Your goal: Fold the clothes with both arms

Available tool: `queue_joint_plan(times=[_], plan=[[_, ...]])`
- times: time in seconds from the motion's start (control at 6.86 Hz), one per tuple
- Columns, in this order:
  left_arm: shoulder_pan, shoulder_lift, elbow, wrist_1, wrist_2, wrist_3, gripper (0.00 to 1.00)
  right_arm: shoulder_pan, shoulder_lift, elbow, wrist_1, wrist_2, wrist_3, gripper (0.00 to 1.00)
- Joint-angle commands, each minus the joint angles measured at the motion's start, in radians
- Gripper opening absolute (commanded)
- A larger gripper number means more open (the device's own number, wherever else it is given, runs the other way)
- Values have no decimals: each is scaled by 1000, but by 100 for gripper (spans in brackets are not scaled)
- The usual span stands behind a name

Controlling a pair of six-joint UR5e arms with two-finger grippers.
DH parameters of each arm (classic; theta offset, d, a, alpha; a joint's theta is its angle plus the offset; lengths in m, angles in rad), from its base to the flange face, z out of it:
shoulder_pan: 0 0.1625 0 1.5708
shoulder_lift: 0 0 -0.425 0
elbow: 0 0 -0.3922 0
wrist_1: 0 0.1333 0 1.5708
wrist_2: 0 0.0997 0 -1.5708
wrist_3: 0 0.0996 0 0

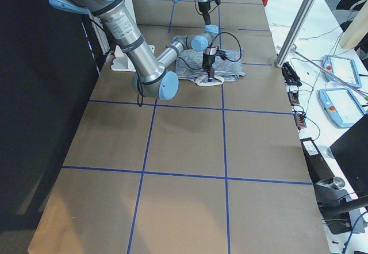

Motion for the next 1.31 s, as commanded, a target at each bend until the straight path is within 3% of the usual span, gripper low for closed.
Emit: queue_joint_plan(times=[0.0,0.15,0.44,0.73,1.02,1.17], plan=[[3,-6,-2,0,0,-9,100,107,-154,94,13,4,-193,100],[1,-7,-5,2,1,-9,100,176,-193,143,12,21,-269,100],[1,-7,-7,2,1,-9,100,180,-81,109,14,61,-224,100],[-26,9,-43,27,3,7,100,163,134,-113,20,59,-170,100],[-40,101,-166,98,4,135,100,155,144,-248,220,55,-135,100],[-52,106,-184,115,4,142,100,134,144,-268,239,53,-135,100]])
